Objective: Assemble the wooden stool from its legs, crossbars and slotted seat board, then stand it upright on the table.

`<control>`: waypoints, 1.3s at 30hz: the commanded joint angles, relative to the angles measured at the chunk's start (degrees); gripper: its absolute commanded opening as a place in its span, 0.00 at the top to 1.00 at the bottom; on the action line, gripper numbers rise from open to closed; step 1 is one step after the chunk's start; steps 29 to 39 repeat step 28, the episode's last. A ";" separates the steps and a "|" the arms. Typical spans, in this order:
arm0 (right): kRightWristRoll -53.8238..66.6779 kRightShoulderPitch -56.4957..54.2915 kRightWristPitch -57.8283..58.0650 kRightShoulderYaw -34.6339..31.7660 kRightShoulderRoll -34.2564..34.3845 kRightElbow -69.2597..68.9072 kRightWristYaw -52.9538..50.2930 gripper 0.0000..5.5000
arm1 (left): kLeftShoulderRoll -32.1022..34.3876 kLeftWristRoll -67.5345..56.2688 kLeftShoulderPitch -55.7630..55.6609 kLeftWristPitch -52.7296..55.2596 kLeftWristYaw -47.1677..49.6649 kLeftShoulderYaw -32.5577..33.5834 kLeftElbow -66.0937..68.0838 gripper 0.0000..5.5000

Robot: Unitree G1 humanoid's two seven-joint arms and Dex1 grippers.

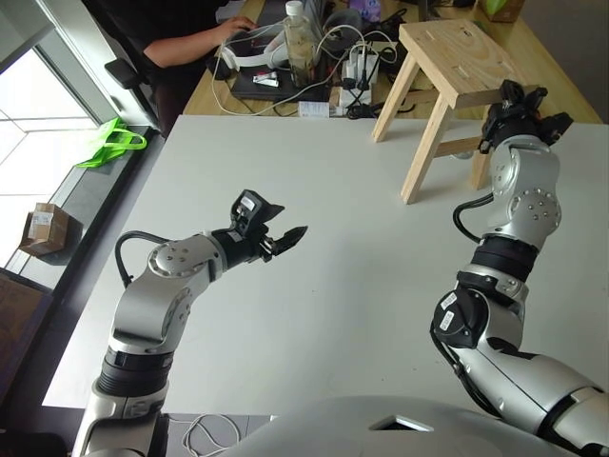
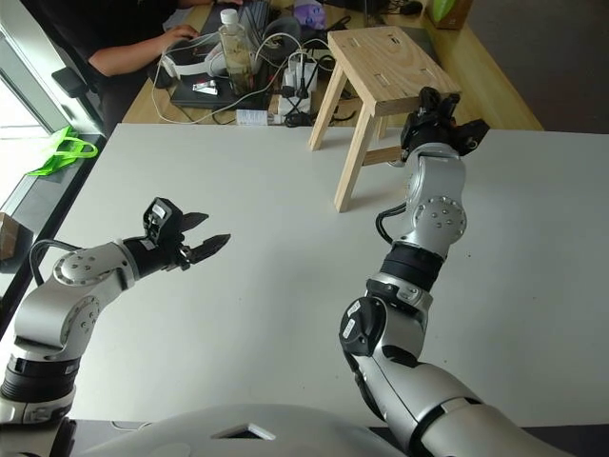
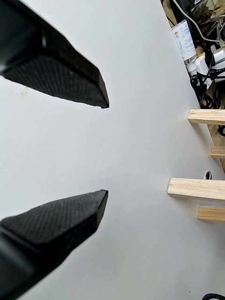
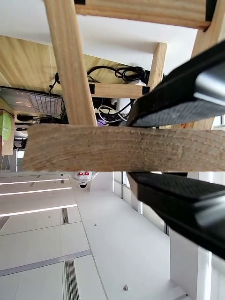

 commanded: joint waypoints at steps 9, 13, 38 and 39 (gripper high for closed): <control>-13.27 20.74 10.39 21.77 -6.14 -16.58 11.27 0.50 | -13.13 -1.66 -3.17 -2.79 13.22 7.07 0.91 0.41; -25.74 30.20 6.90 27.88 -14.41 -25.45 20.03 0.50 | -18.88 -0.53 -2.09 -5.61 19.57 8.30 -0.98 0.41; -57.42 55.09 -24.07 38.07 -12.12 -24.10 26.55 0.50 | -32.91 17.64 15.01 -27.79 35.81 -4.31 -1.54 0.41; -57.42 55.09 -24.07 38.07 -12.12 -24.10 26.55 0.50 | -32.91 17.64 15.01 -27.79 35.81 -4.31 -1.54 0.41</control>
